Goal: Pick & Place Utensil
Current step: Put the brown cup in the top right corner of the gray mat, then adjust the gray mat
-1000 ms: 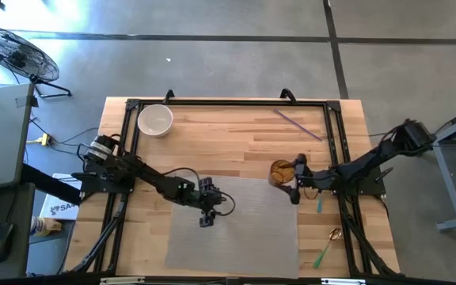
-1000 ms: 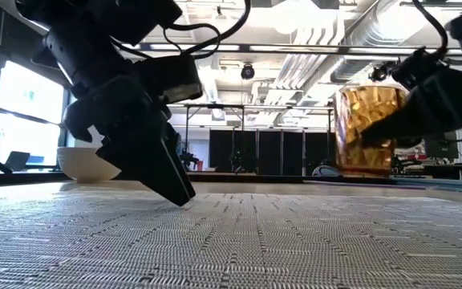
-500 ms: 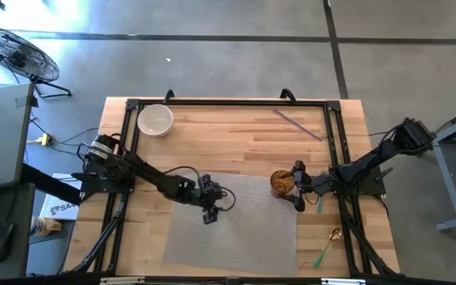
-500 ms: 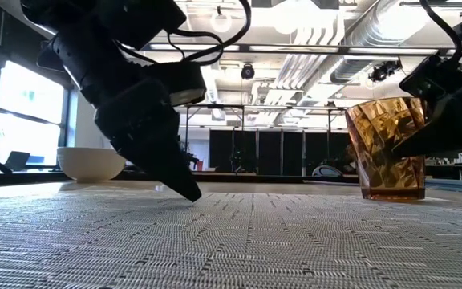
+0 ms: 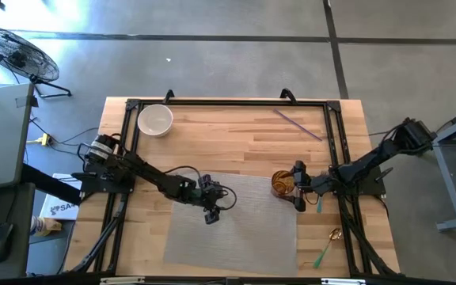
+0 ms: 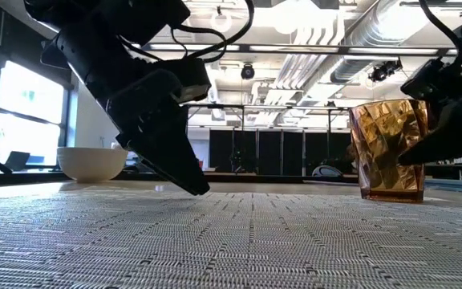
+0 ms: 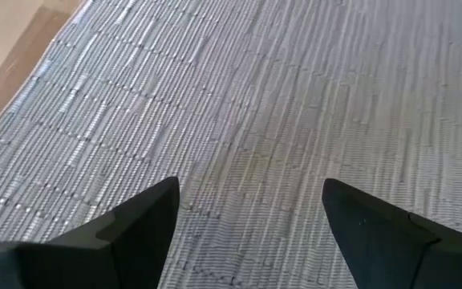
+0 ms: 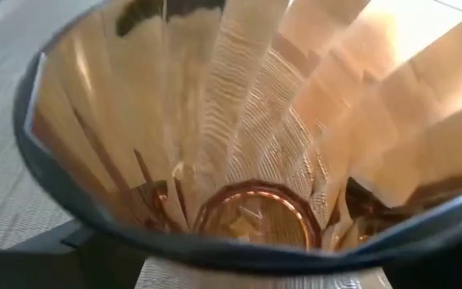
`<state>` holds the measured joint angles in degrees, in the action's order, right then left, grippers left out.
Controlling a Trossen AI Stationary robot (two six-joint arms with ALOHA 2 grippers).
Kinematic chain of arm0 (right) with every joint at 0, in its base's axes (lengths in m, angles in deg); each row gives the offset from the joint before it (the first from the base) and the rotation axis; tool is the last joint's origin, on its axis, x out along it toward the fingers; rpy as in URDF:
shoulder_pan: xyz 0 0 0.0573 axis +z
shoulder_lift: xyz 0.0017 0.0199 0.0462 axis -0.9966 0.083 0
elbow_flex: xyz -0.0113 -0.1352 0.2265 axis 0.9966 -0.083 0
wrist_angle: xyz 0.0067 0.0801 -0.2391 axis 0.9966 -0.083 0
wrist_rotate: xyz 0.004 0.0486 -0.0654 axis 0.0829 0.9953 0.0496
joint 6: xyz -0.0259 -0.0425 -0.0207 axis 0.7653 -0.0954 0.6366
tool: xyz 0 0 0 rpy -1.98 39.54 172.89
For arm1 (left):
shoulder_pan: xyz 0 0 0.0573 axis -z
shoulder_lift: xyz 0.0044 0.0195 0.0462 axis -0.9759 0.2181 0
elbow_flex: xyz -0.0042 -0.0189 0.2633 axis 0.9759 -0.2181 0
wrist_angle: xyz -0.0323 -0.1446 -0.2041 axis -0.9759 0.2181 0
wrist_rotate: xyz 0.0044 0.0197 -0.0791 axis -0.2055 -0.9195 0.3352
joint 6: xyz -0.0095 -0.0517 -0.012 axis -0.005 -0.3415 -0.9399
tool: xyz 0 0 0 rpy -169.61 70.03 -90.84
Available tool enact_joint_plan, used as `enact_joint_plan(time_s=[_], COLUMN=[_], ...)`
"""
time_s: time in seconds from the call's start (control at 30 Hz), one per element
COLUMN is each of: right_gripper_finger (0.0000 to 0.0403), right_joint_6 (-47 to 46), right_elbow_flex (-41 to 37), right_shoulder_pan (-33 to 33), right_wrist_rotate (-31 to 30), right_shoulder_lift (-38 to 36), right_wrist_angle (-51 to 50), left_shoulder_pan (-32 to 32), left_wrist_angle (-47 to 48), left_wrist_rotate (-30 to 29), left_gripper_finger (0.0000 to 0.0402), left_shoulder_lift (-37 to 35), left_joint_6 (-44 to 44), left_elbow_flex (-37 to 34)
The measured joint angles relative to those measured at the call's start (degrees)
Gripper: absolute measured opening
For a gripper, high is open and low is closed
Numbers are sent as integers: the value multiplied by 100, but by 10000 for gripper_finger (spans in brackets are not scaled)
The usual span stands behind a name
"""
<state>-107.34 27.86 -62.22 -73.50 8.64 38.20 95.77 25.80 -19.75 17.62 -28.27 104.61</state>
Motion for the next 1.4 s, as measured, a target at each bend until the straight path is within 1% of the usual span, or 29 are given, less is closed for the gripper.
enact_joint_plan(time_s=[0.13, 0.27, 0.37, 0.47, 0.57, 0.7, 0.8, 0.87, 0.9, 0.97, 1.03, 1.17, 1.3, 1.4], right_gripper_finger=[396, 397, 399, 397, 398, 399, 397, 398, 398, 398, 395, 388, 385, 386], right_joint_6=[-111, -452, -631, -648, -744, -1107, -1449, -1700, -1833, -2138, -2375, -2825, -3476, -3621], right_elbow_flex=[4, 30, 351, 958, 1630, 2427, 2933, 3201, 3304, 3385, 3263, 2810, 2506, 2443], right_shoulder_pan=[-2, -2, 2, 0, 0, 2, 2, 2, 2, 10, 96, 396, 650, 726], right_wrist_rotate=[319, 723, 929, 1003, 1040, 1352, 1526, 1622, 1631, 1637, 1657, 1910, 2077, 2197], right_shoulder_lift=[-233, -575, -862, -1074, -1159, -1147, -1147, -1147, -1147, -1152, -1148, -1103, -984, -887], right_wrist_angle=[-412, -1011, -2256, -3908, -5394, -7163, -8296, -8870, -9043, -9051, -8779, -7953, -7500, -7546], left_shoulder_pan=[-2, -4, -4, -4, -4, -4, -6, -4, -4, -4, -4, -4, -1, 0], left_wrist_angle=[15, 28, 37, 86, 211, 453, 591, 623, 623, 696, 753, 1215, 1447, 1451], left_wrist_rotate=[-30, -274, -306, -424, -588, -863, -916, -928, -926, -928, -955, -1004, -647, -485], left_gripper_finger=[305, 305, 305, 305, 305, 305, 305, 305, 305, 305, 305, 305, 305, 305], left_shoulder_lift=[0, 0, -1, -2, -7, -7, -7, -9, -12, -83, -165, -278, -292, -225], left_joint_6=[-44, -171, -250, -326, -503, -827, -907, -900, -872, -688, -463, -65, 198, 82], left_elbow_flex=[0, 0, 0, 0, 2, 4, 5, 7, 7, 7, 11, 11, 13, 31])
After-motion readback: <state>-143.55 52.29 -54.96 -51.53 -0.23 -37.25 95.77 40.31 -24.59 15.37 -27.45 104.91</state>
